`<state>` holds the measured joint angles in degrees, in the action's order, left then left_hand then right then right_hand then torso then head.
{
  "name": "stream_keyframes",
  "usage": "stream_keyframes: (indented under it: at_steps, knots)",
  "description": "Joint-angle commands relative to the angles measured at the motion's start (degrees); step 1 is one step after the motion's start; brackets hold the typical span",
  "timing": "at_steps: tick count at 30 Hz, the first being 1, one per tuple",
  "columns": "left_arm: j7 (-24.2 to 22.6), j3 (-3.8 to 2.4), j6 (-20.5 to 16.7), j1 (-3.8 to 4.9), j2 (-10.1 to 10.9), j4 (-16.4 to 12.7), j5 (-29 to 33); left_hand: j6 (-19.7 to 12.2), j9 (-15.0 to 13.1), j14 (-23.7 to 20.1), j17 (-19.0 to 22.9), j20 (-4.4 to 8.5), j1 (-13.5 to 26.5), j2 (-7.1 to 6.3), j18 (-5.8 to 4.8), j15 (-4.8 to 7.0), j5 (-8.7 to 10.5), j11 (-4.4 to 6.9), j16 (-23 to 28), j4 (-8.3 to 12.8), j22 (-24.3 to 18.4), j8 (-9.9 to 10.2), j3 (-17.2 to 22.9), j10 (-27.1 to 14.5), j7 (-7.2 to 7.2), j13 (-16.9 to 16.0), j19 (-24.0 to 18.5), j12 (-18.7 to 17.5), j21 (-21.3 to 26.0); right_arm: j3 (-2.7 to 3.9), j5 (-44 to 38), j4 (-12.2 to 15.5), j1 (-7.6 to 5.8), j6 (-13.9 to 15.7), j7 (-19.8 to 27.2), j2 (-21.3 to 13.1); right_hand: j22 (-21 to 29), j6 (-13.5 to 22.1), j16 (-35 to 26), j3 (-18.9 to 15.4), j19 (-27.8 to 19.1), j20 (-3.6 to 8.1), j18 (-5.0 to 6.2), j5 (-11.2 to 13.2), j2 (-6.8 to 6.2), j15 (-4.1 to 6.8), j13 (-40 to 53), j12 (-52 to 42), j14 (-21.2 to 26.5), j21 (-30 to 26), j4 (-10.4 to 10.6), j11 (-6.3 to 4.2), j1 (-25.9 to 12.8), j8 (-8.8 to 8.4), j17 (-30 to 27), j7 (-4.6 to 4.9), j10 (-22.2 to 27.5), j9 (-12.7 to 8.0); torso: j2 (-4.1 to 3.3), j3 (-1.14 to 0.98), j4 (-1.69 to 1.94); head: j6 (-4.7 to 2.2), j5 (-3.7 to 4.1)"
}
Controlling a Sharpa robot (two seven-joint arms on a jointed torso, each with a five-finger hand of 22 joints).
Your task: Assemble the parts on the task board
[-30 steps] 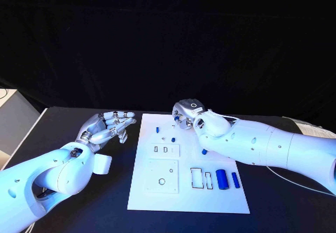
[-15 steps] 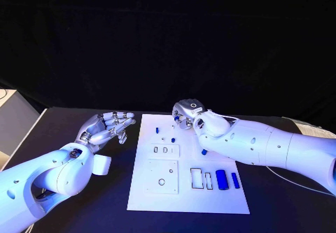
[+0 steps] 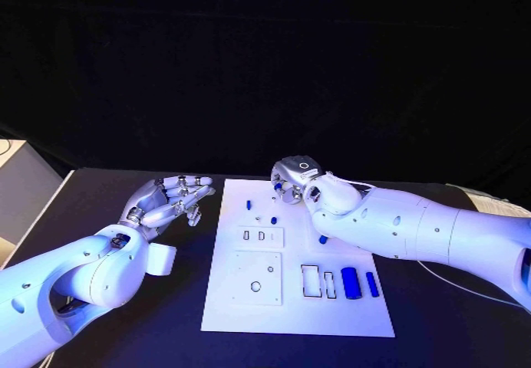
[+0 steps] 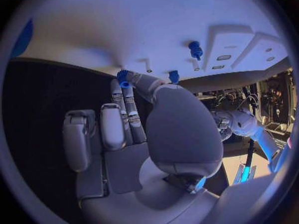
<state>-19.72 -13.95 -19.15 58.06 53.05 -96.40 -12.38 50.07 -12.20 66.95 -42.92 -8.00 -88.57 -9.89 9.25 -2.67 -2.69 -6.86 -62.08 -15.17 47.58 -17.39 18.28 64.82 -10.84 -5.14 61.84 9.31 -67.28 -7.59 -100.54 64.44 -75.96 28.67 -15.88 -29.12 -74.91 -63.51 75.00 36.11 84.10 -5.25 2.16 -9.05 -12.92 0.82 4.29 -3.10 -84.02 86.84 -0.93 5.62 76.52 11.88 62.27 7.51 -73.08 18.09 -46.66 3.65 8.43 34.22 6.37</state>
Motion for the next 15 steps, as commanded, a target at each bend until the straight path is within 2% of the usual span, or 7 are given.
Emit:
stream_keyframes:
  at_steps: [1, 9, 15]
  knots:
    - [-0.2, -0.05, 0.9, 0.03, 0.0, -0.2, -0.1, -0.3, 0.0, 0.5, 0.0, -0.12, 0.5, -0.14, -0.75, 0.10, -0.10, 0.05, -0.3, 0.0, 0.0, 0.0, 0.3, -0.3, 0.10, 0.0, 0.3, 0.3, -0.3, -0.10, 0.1, -0.2, 0.11, -2.3, 0.3, 0.0, -10.3, 0.4, 0.1, 0.2, 2.7, 0.11, -0.88, -0.3, -0.41, 0.17, 1.0, -0.4, -0.8, 0.1, 0.0, -2.14, -0.1, -0.17, -0.1, 0.02, -1.9, 0.1, 0.03, -0.02, -0.04, 0.04, 0.03]
    - [-0.2, -0.05, 0.9, 0.03, 0.1, -0.2, -0.1, -0.3, 0.0, 0.5, 0.0, -0.12, 0.5, -0.14, -0.75, 0.10, -0.10, 0.05, -0.3, 0.0, 0.0, 0.0, 0.3, -0.3, 0.10, 0.0, 0.3, 0.3, -0.3, -0.14, -0.2, -0.5, 0.11, -3.2, -0.1, 0.0, -10.2, 0.5, 0.0, 0.3, 2.7, 0.10, -0.87, -0.3, -0.41, 0.16, 1.0, -0.4, -0.8, 0.0, -0.1, -2.14, 0.0, -0.20, -0.2, 0.02, -1.8, 0.1, 0.02, -0.04, 0.02, 0.16, 0.01]
    - [-0.2, -0.05, 0.9, 0.03, 0.1, -0.3, -0.1, -0.3, 0.0, 0.5, 0.0, -0.12, 0.5, -0.14, -0.75, 0.10, -0.10, 0.05, -0.3, 0.0, 0.0, 0.0, 0.3, -0.3, 0.10, 0.0, 0.3, 0.3, -0.3, -0.17, -0.1, -0.6, 0.11, -3.2, 0.0, 0.1, -10.1, 0.5, 0.0, 0.3, 2.7, 0.09, -0.85, -0.3, -0.48, 0.15, 0.9, -0.4, -0.8, 0.0, -0.1, -2.12, -0.1, -0.23, -0.2, 0.03, -1.8, 0.1, -0.03, -0.09, -0.09, 0.04, 0.08]
